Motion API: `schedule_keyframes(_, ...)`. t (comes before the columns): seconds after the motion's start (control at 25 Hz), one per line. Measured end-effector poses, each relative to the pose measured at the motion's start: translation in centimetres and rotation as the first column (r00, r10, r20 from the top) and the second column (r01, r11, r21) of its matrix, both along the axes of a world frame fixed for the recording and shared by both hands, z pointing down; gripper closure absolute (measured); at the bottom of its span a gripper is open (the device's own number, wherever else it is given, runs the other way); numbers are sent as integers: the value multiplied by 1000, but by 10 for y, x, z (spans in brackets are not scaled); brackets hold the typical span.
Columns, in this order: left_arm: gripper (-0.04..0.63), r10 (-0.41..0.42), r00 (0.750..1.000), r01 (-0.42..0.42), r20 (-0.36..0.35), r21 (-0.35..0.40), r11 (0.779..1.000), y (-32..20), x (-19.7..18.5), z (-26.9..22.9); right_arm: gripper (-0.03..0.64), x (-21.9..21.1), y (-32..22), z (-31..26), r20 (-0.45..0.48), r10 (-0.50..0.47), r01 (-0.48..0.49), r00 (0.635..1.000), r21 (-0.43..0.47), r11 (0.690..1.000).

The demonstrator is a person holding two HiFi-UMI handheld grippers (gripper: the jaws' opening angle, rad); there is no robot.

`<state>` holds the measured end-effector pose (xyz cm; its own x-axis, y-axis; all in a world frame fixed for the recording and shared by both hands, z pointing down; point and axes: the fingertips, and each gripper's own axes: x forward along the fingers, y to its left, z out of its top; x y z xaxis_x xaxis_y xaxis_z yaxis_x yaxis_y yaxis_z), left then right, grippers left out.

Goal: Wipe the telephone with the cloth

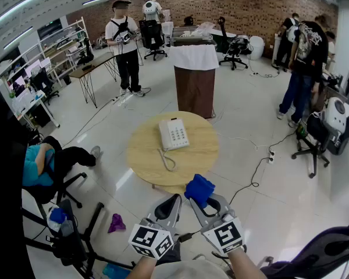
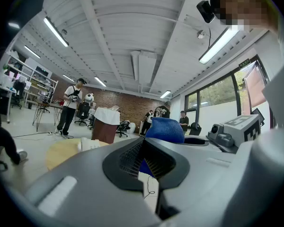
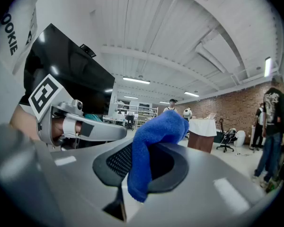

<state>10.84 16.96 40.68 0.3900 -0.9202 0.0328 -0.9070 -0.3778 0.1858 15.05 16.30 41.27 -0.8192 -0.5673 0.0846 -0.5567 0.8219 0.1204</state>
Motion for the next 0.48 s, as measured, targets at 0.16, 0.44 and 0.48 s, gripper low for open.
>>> schedule_keyframes(0.16,594,1,1000,-1,0,3,1000,-7,-6,2,546,-6,-8,2,-3,-1,1,1000,-2,1000)
schedule_keyframes(0.44,594,-7,1000,7,-16,1,1000,-36,-27,9,546,-26,-34,8,-21,0,0,1000,7,1000)
schedule_keyframes(0.48,594,-5,1000,5,-20,0,1000,-42,-30,10,546,-30,-39,9,-22,-1,1,1000,10,1000)
